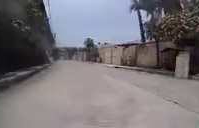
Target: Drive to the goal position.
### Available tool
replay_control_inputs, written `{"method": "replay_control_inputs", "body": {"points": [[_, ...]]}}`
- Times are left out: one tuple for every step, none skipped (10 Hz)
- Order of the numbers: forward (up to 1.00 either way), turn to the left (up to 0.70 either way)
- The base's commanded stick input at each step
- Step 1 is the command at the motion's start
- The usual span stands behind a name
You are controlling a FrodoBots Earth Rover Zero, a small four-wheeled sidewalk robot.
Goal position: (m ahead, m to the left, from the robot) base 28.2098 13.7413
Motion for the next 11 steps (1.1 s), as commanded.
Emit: {"method": "replay_control_inputs", "body": {"points": [[1.0,0.34],[1.0,0.36],[1.0,0.35],[1.0,0.25],[1.0,0.11],[1.0,0.03],[1.0,0.0],[1.0,0.0],[1.0,0.0],[1.0,0.0],[1.0,0.0]]}}
